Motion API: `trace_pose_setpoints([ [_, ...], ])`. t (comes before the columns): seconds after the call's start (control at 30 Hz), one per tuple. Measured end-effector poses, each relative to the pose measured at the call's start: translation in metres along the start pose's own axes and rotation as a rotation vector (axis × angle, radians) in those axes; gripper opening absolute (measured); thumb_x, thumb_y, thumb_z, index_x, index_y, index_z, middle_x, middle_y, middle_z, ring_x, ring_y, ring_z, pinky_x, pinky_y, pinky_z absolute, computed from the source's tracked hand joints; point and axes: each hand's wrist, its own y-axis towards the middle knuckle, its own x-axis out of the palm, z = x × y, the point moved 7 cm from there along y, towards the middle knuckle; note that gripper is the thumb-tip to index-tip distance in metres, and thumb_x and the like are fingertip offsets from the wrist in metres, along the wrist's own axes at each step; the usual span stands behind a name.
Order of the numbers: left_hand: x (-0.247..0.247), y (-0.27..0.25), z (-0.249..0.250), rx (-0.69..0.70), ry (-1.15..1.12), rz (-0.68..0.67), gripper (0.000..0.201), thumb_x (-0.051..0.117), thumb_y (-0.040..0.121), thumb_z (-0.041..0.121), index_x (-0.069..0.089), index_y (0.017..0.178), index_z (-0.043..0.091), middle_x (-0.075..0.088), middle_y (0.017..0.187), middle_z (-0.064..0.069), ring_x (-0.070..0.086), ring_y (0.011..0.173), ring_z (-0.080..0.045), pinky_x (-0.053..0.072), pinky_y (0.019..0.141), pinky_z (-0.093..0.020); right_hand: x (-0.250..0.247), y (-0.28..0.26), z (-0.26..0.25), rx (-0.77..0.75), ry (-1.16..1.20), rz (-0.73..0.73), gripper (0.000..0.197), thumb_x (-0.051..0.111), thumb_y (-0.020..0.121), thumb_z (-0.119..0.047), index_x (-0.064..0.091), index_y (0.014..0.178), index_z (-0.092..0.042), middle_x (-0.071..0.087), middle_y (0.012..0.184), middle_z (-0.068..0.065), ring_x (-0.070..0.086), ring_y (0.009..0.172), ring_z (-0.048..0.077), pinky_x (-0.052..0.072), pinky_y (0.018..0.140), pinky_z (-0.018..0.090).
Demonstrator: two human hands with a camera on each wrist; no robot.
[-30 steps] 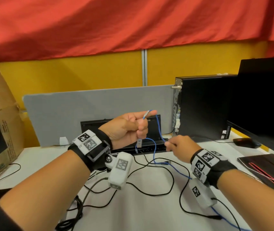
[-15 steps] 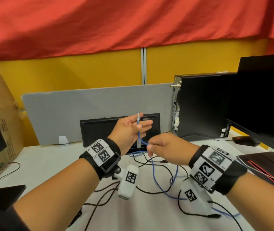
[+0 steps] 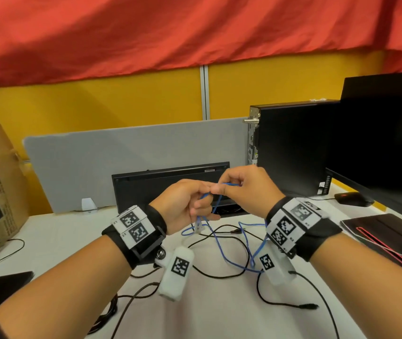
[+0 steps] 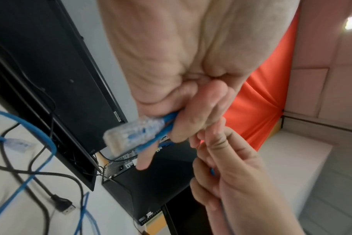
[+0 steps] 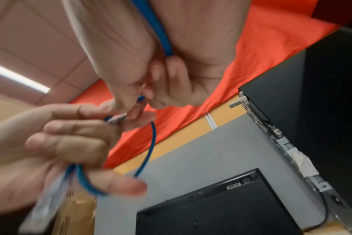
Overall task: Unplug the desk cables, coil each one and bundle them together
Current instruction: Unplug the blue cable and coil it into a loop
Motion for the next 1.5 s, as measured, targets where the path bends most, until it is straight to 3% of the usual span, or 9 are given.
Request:
trace_pose_setpoints([
  [0.43, -0.007, -0.007, 0.01, 0.028, -0.251, -0.088, 0.039, 0.043, 0.099, 0.023, 0.065, 0.107, -0.008, 0.026, 0.041, 0.006, 0.026, 0.033, -0.006, 0.049, 0.097, -0.055, 0.01, -0.016, 0.006, -0.198, -0.137, 0.278, 0.02, 0.054, 0.097, -0.023, 0.071, 0.098, -0.012, 0.065, 0.079, 0.001, 0.058, 0.071, 0.016, 0.05, 0.066, 0.03],
  [0.63, -0.02, -0.003, 0.021, 0.252, -0.38, 0.049, 0.042, 0.039, 0.103, 0.019, 0.042, 0.135, -0.009, 0.048, 0.057, 0.001, 0.036, 0.038, -0.006, 0.052, 0.094, -0.053, 0.06, -0.032, 0.033, 0.034, -0.168, -0.057, 0.025, 0.04, 0.103, -0.026, 0.06, 0.109, -0.013, 0.057, 0.073, 0.001, 0.052, 0.064, 0.017, 0.041, 0.06, 0.032],
  [0.77, -0.031, 0.004, 0.022, 0.329, -0.321, 0.182, 0.041, 0.034, 0.105, 0.015, 0.029, 0.142, -0.001, 0.073, 0.101, -0.014, 0.071, 0.066, -0.021, 0.053, 0.092, -0.053, 0.087, -0.045, 0.021, 0.103, -0.12, -0.323, 0.033, 0.039, 0.102, -0.035, 0.061, 0.096, -0.012, 0.063, 0.082, 0.0, 0.058, 0.076, 0.018, 0.046, 0.072, 0.033],
  [0.9, -0.045, 0.001, 0.023, 0.336, 0.022, 0.257, 0.032, 0.029, 0.107, 0.016, 0.057, 0.122, 0.017, 0.068, 0.121, -0.012, 0.07, 0.099, -0.033, 0.041, 0.105, -0.054, 0.088, -0.048, -0.001, 0.062, -0.124, -0.4, 0.034, 0.041, 0.1, -0.034, 0.066, 0.087, -0.016, 0.056, 0.069, -0.016, 0.052, 0.068, 0.002, 0.04, 0.066, 0.026],
  [1.0, -0.051, 0.0, 0.019, 0.275, 0.217, 0.278, 0.038, 0.029, 0.107, 0.014, 0.036, 0.143, 0.006, 0.072, 0.114, -0.008, 0.071, 0.099, -0.03, 0.048, 0.094, -0.038, 0.071, -0.042, -0.02, 0.011, -0.084, -0.351, 0.027, 0.048, 0.097, -0.028, 0.067, 0.083, -0.015, 0.055, 0.065, -0.008, 0.048, 0.059, 0.008, 0.041, 0.061, 0.031],
  [1.1, -0.049, -0.001, 0.015, 0.218, 0.374, 0.223, 0.034, 0.032, 0.105, 0.009, 0.049, 0.131, -0.007, 0.075, 0.102, 0.01, 0.071, 0.094, -0.01, 0.052, 0.089, -0.022, 0.051, -0.029, -0.031, -0.002, 0.021, -0.29, 0.022, 0.054, 0.094, -0.024, 0.063, 0.079, -0.009, 0.059, 0.069, -0.005, 0.049, 0.059, 0.013, 0.045, 0.062, 0.033],
  [1.17, -0.047, -0.002, 0.01, 0.173, 0.432, 0.194, 0.032, 0.036, 0.104, 0.007, 0.056, 0.117, -0.014, 0.069, 0.108, 0.02, 0.071, 0.082, -0.002, 0.054, 0.09, -0.027, 0.037, -0.019, -0.031, 0.009, 0.057, -0.233, 0.022, 0.058, 0.093, -0.024, 0.064, 0.079, -0.008, 0.06, 0.071, -0.007, 0.049, 0.062, 0.008, 0.043, 0.062, 0.026],
  [1.3, -0.037, -0.004, 0.004, 0.079, 0.388, 0.103, 0.034, 0.037, 0.104, 0.015, 0.052, 0.133, 0.002, 0.071, 0.099, -0.021, 0.062, 0.054, -0.021, 0.054, 0.068, -0.032, 0.013, -0.004, -0.027, 0.009, 0.072, -0.128, 0.016, 0.062, 0.092, -0.024, 0.071, 0.083, -0.015, 0.061, 0.066, -0.014, 0.052, 0.063, -0.001, 0.042, 0.063, 0.017],
  [1.5, -0.019, -0.007, 0.001, 0.052, 0.113, -0.059, 0.038, 0.034, 0.103, 0.017, 0.055, 0.135, 0.008, 0.059, 0.064, -0.015, 0.044, 0.046, -0.015, 0.042, 0.1, -0.059, -0.003, 0.003, -0.003, 0.056, 0.168, 0.063, 0.007, 0.073, 0.083, -0.028, 0.076, 0.082, -0.023, 0.072, 0.078, 0.0, 0.066, 0.079, 0.022, 0.056, 0.079, 0.041],
])
